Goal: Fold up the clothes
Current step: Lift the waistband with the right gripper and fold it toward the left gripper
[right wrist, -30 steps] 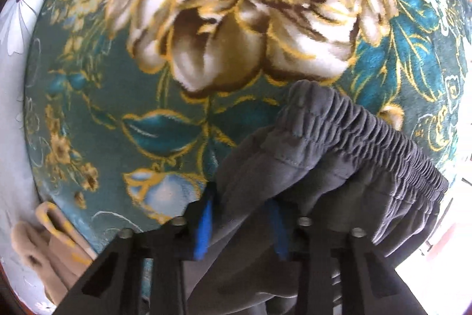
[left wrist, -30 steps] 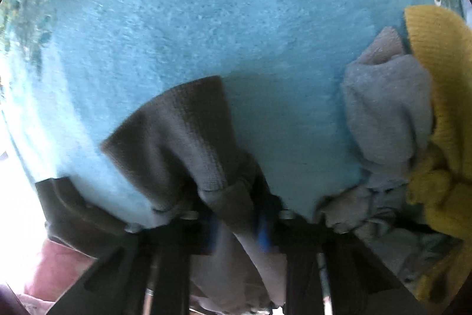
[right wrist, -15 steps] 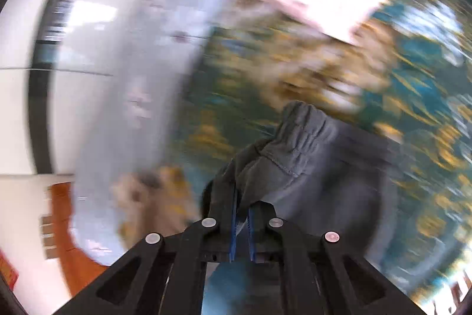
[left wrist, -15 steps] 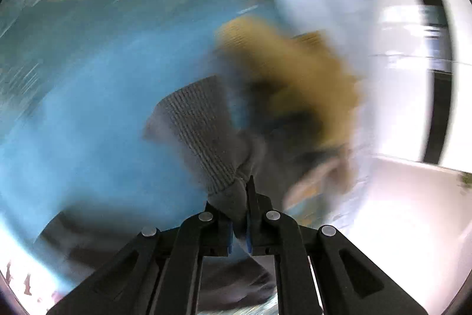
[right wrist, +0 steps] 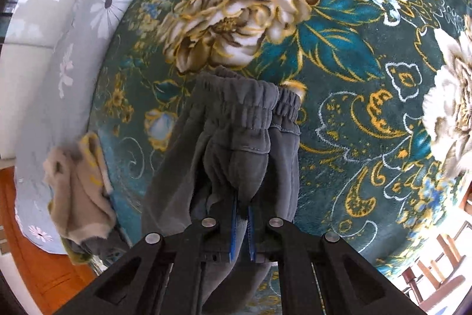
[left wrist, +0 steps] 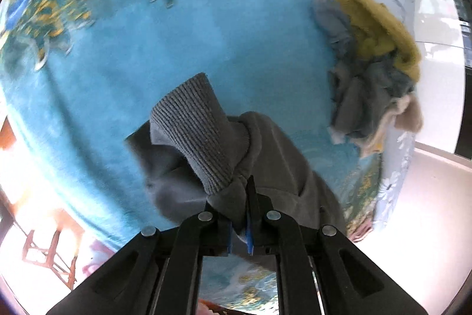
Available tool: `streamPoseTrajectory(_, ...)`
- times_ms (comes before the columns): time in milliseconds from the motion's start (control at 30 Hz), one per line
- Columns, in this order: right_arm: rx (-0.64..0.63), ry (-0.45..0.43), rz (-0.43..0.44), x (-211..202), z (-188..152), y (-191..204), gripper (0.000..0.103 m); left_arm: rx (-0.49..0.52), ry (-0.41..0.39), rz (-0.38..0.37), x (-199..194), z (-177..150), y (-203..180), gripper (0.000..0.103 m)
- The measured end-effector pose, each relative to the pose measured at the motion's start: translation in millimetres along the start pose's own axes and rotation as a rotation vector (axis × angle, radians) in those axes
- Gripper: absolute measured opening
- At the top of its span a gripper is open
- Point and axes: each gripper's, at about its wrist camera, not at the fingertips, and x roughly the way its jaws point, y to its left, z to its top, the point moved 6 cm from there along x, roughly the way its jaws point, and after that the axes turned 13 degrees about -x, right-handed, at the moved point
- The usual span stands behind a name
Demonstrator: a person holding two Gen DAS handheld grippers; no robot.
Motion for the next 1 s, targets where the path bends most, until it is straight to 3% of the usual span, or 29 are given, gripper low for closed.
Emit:
streamPoseTrajectory(133,-0.032,0.016,-0.036,2.7,-8.5,4.9,0.008,-0.046,0.019,0.067,19.3,1.3,33.6,0.024)
streamPoseTrajectory(200,-0.052,0.021,-0.051,5.1,-11.8,10.8,0.009,-0.051,0.018,0.139,25.2,2.2,44.6,0.043)
streamPoseTrajectory(400,-0.096,0.027,-0.078,1.3,-12.7,15.4,0.010,-0.037,0.000,0.128,34.5,8.7,48.4,0.049)
streamPoseTrajectory(567,-0.112,0.027,-0.092,4.4,-13.3,18.7,0.010,-0.048,-0.032,0.088,41.8,13.1,45.3,0.048)
streamPoseTrajectory(667,-0.100,0.025,-0.088,5.4,-15.5,15.7,0.010,-0.054,-0.051,0.064,46.0,15.8,43.4,0.030)
streamPoseTrajectory(733,-0.086,0.023,-0.080,5.7,-18.0,12.9,0.010,-0.044,-0.067,0.043,43.0,18.4,36.0,0.025)
streamPoseTrajectory(800,-0.068,0.020,-0.065,5.7,-21.3,10.0,0.010,0.010,-0.092,-0.015,22.4,24.3,9.9,0.021)
streamPoseTrajectory(933,-0.061,-0.001,0.003,1.6,-28.4,11.3,0.010,0.171,-0.161,-0.217,-40.1,44.4,-62.2,0.020)
streamPoseTrajectory(967,-0.069,0.001,0.019,2.9,-31.7,13.0,0.010,0.210,-0.184,-0.241,-50.8,51.6,-74.4,0.021)
streamPoseTrajectory(1000,-0.077,0.002,0.036,4.3,-35.0,14.7,0.010,0.212,-0.178,-0.216,-45.6,60.2,-76.8,0.021)
